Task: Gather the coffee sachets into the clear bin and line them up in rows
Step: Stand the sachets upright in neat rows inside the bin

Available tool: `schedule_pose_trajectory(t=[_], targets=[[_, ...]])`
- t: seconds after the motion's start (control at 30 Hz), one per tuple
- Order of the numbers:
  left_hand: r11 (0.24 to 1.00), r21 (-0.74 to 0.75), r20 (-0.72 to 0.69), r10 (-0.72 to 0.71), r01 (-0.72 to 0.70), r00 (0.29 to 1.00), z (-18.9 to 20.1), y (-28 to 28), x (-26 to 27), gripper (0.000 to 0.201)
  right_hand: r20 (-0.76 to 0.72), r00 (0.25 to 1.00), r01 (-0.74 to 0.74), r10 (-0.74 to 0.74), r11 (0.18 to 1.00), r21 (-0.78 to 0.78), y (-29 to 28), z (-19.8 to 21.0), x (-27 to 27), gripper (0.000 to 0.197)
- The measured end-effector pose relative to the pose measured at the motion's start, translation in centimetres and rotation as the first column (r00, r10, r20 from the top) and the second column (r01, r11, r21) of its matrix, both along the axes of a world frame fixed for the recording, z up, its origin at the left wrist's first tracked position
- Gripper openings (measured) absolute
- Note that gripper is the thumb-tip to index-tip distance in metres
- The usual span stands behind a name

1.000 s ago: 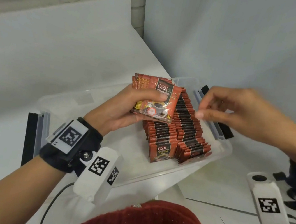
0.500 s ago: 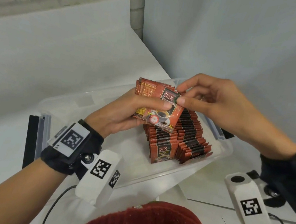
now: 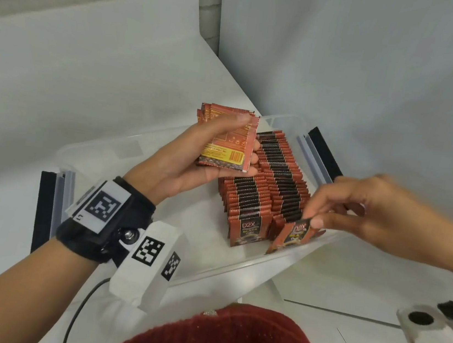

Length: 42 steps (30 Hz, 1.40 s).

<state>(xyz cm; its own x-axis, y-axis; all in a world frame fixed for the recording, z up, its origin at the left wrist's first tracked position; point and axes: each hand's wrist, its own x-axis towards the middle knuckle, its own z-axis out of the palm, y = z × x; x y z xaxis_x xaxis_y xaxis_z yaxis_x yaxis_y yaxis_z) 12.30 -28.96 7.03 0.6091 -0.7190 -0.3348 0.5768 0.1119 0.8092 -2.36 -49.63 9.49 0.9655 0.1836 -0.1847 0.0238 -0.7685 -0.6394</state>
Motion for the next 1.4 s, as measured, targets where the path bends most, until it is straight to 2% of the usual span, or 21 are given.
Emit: schedule_pose_trajectory(t=[0.1, 0.17, 0.27, 0.47, 0.53, 0.6, 0.7, 0.77, 0.8, 0.87, 0.93, 1.0, 1.07, 1.17, 1.3, 1.4], targets=[[1.0, 0.008, -0.014, 0.029, -0.029, 0.999, 0.0, -0.1, 0.0, 0.037, -0.047, 0.997, -0.074, 0.064, 0.968, -0.241, -0.7, -0.6, -0.1, 0.015], [0.999, 0.012, -0.012, 0.041, -0.041, 0.999, 0.1, -0.1, 0.0, 0.036, -0.064, 0.993, -0.115, 0.099, 0.938, -0.326, -1.0, -1.2, 0.0, 0.015], [0.998, 0.023, -0.005, 0.052, -0.052, 0.999, 0.1, 0.0, 0.0, 0.035, -0.004, 0.978, -0.197, 0.209, 0.912, -0.36, -0.7, -1.4, 0.4, 0.017], [0.999, 0.047, -0.025, 0.026, -0.024, 0.999, 0.6, 0.2, 0.1, 0.041, -0.065, 0.949, -0.306, 0.31, 0.844, -0.44, -0.3, -1.6, 1.6, 0.018], [0.996, 0.049, -0.009, -0.071, 0.071, 0.997, 1.0, 0.4, 0.1, 0.031, -0.115, 0.944, -0.325, 0.308, 0.819, -0.473, -0.2, -1.7, 1.9, 0.015], [0.964, 0.105, 0.012, -0.247, 0.244, 0.969, 1.4, 0.6, -0.3, 0.026, -0.139, 0.948, -0.317, 0.286, 0.819, -0.478, 0.1, -1.6, 2.2, 0.026], [0.841, 0.26, -0.021, -0.487, 0.475, 0.873, 1.9, 0.2, -2.2, 0.034, -0.173, 0.935, -0.355, 0.311, 0.778, -0.519, 0.2, -1.8, 2.5, 0.051], [0.78, 0.341, -0.054, -0.542, 0.525, 0.839, 2.2, -0.3, -3.8, 0.022, -0.17, 0.923, -0.382, 0.346, 0.759, -0.527, 0.3, -1.9, 2.8, 0.059], [0.767, 0.374, -0.056, -0.543, 0.521, 0.838, 2.3, -0.4, -4.3, 0.015, -0.162, 0.925, -0.377, 0.344, 0.774, -0.508, 0.2, -1.9, 3.0, 0.056], [0.756, 0.416, -0.046, -0.537, 0.505, 0.842, 2.3, -0.7, -4.7, 0.012, -0.202, 0.929, -0.369, 0.309, 0.818, -0.441, -0.5, -1.7, 3.1, 0.029], [0.734, 0.444, -0.047, -0.553, 0.513, 0.832, 2.4, -1.0, -4.7, 0.014, -0.138, 0.954, -0.297, 0.265, 0.888, -0.351, -1.7, -1.3, 3.1, 0.011], [0.732, 0.44, -0.065, -0.552, 0.52, 0.831, 2.2, -1.3, -4.8, 0.014, 0.03, 0.975, -0.198, 0.219, 0.927, -0.319, -1.9, -1.5, 2.9, 0.018], [0.742, 0.426, -0.082, -0.539, 0.518, 0.838, 2.0, -1.6, -5.0, 0.018, 0.198, 0.94, -0.193, 0.278, 0.912, -0.362, -1.3, -2.4, 2.7, 0.02], [0.763, 0.417, -0.087, -0.506, 0.493, 0.858, 1.7, -1.6, -5.2, 0.028, 0.317, 0.887, -0.189, 0.337, 0.89, -0.416, -0.4, -4.1, 2.0, 0.012], [0.8, 0.379, -0.105, -0.462, 0.465, 0.88, 1.8, -0.9, -5.0, 0.017, 0.344, 0.901, -0.097, 0.265, 0.895, -0.435, -1.0, -4.2, 1.8, 0.015], [0.845, 0.328, -0.147, -0.397, 0.423, 0.906, 2.1, 0.2, -3.8, 0.031, 0.347, 0.918, -0.037, 0.193, 0.911, -0.41, -1.4, -4.2, 1.8, 0.004]])
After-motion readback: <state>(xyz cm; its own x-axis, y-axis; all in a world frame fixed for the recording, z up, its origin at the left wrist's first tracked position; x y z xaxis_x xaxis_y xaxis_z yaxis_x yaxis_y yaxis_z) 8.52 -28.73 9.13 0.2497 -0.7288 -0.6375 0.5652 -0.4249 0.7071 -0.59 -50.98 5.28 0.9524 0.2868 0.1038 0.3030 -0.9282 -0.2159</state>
